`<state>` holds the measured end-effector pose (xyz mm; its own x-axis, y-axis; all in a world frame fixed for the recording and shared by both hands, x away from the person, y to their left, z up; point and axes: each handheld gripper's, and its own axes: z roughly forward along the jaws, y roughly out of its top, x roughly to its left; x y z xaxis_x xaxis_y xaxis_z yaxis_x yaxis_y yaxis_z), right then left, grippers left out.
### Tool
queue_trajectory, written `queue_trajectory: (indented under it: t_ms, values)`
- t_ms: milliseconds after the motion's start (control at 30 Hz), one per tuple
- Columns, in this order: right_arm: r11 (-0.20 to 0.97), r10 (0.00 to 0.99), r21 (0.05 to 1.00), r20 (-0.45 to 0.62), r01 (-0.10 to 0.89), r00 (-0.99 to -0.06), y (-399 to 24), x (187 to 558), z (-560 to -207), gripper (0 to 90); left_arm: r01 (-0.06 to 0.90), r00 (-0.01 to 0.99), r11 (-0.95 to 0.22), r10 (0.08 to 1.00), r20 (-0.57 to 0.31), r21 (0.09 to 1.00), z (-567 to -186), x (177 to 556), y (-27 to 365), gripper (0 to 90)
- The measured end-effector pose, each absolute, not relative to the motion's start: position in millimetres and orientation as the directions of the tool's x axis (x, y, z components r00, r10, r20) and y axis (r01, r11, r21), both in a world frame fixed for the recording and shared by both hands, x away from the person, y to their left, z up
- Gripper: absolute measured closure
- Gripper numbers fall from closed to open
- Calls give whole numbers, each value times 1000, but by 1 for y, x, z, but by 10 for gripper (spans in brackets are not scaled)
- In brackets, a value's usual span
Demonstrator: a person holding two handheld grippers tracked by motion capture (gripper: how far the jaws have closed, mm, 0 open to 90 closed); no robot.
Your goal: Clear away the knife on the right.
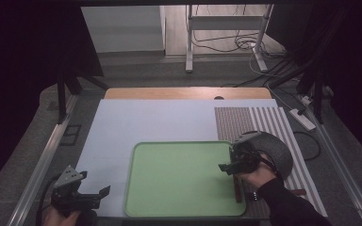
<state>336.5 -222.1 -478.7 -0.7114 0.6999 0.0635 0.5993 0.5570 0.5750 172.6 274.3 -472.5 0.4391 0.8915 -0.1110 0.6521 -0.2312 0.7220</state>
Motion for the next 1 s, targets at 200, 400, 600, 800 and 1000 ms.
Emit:
queue_trajectory:
  t_ms: [200, 400, 600, 800, 1000]
  values:
    - [546, 702, 576, 81, 608, -708, -228, 334, -476, 86, 652, 440, -230, 891, -113, 722, -473, 173, 275, 11]
    - [534, 702, 589, 90, 606, -707, -236, 329, -471, 23, 655, 438, -226, 891, -118, 721, -473, 173, 275, 11]
    - [524, 708, 602, 87, 603, -701, -245, 323, -468, 0, 656, 437, -223, 891, -121, 721, -473, 173, 276, 11]
    - [501, 725, 625, 74, 599, -684, -259, 314, -462, 0, 656, 436, -224, 892, -121, 721, -473, 173, 276, 11]
    - [479, 742, 642, 67, 598, -667, -272, 305, -459, 0, 658, 436, -223, 892, -121, 719, -473, 173, 276, 11]
